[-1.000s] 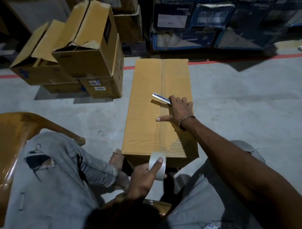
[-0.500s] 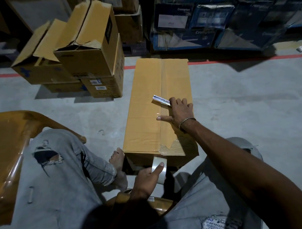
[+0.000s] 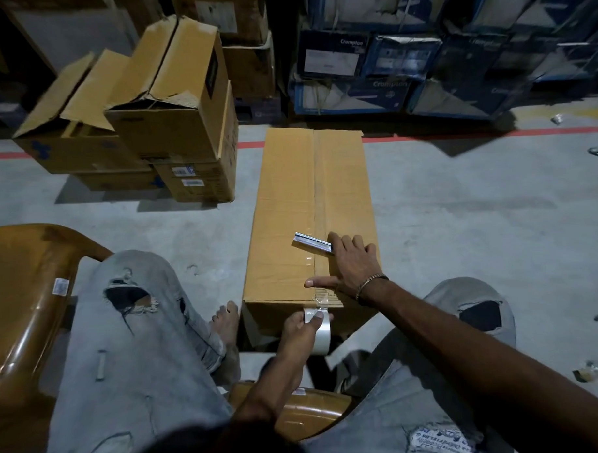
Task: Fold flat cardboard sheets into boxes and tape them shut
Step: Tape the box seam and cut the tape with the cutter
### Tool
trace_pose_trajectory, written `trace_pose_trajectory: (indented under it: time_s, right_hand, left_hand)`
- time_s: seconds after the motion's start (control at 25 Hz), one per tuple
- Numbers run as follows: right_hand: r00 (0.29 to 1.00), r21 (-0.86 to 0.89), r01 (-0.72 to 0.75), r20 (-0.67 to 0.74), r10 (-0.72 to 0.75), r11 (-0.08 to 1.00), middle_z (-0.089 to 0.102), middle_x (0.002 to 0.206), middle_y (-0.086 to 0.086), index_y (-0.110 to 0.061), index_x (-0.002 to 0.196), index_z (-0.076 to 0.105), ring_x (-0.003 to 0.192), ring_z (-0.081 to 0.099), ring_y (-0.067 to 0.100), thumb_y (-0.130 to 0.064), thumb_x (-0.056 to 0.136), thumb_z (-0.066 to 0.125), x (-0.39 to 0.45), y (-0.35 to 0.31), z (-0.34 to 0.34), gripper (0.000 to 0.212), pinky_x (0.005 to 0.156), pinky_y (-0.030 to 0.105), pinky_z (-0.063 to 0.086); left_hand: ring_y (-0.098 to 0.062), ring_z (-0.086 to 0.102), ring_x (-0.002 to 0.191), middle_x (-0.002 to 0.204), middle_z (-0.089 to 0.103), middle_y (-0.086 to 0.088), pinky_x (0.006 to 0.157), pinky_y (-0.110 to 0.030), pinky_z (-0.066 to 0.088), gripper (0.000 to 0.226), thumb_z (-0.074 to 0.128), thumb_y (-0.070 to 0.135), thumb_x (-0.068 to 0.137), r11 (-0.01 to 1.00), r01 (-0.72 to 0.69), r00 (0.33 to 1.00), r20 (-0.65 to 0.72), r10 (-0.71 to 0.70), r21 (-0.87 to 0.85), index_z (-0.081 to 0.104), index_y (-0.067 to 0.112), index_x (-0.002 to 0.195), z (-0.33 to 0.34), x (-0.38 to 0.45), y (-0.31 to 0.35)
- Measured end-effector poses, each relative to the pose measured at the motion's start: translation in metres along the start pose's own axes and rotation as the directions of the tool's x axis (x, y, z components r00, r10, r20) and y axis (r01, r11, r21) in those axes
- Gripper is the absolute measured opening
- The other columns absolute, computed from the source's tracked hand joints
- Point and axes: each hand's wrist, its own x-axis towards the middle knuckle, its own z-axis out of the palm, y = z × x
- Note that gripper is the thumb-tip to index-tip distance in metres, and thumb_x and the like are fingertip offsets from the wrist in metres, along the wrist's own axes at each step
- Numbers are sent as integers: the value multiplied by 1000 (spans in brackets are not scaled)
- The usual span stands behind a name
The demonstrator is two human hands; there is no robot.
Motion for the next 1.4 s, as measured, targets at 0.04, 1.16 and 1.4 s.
trace_pose_trajectory:
  time_s: [0.04, 1.16, 1.4]
  right_hand:
    - [1000, 12, -23, -6, 23, 1000, 53, 118, 4, -18, 146, 32, 102, 44, 24, -108, 55, 41, -1, 0, 0, 129, 86, 45, 41]
    - [978, 221, -206, 90, 190, 953, 50, 132, 7, -23, 155, 23, 117, 44, 29, -104, 36, 51, 0, -11, -8, 147, 95, 50, 41]
    - [978, 205, -209, 65, 200, 956, 54, 132, 7, -22, 152, 29, 118, 47, 30, -102, 43, 52, -4, -14, -8, 137, 93, 48, 42]
  left_hand:
    - [-30, 71, 102, 109, 78, -3, 80, -37, 54, 20, 66, 32, 101, 999, -34, 999, -15, 33, -25, 74, 17, 112, 2, 0, 0]
    - [-19, 65, 93, 95, 68, 7, 88, -37, 55, 32, 75, 49, 86, 985, -58, 950, -295, 105, 165, 66, 25, 104, -26, 33, -3]
    - [-20, 67, 94, 99, 72, 6, 91, -38, 57, 37, 75, 54, 86, 967, -68, 949, -282, 138, 246, 74, 24, 107, -31, 33, -1]
